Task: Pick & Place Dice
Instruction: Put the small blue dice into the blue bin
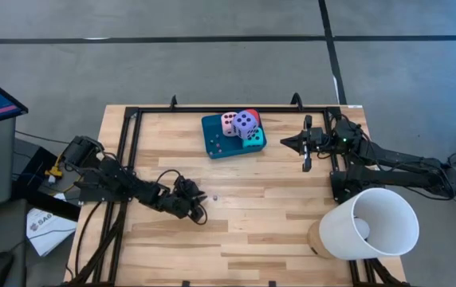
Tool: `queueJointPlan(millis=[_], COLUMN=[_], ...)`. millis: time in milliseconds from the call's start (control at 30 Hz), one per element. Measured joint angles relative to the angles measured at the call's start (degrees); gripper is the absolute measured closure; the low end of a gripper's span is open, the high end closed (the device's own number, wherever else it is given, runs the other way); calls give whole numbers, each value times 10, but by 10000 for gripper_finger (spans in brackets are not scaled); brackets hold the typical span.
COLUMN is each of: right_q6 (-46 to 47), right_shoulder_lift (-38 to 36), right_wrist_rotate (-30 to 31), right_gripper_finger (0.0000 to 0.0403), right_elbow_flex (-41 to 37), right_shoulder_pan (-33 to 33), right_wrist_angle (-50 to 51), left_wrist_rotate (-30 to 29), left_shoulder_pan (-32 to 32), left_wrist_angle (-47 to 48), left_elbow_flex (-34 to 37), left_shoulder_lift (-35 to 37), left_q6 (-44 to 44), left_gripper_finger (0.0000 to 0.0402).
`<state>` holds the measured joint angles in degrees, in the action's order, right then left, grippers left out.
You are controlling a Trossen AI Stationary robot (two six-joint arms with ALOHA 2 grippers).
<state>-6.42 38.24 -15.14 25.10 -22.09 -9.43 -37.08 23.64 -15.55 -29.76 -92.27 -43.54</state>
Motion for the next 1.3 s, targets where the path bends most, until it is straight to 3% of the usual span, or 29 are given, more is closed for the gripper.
queueJointPlan(millis=[367, 533, 967, 1300], right_q6=[0, 0, 0, 0], right_shoulder_lift=[0, 0, 0, 0], right_wrist_rotate=[0, 0, 0, 0], right_gripper_finger=[403, 403, 403, 403], right_elbow_flex=[0, 0, 0, 0], right_shoulder_pan=[0, 0, 0, 0], right_wrist_angle=[0, 0, -2, -3], left_wrist_rotate=[0, 9, 21, 35], left_shoulder_pan=[0, 0, 0, -15], left_wrist_angle=[0, -5, -39, -100], left_elbow_flex=[0, 0, 0, 0], left_shoulder_lift=[0, 0, -24, -70], left_q6=[60, 90, 92, 154], left_gripper_finger=[186, 143, 141, 137])
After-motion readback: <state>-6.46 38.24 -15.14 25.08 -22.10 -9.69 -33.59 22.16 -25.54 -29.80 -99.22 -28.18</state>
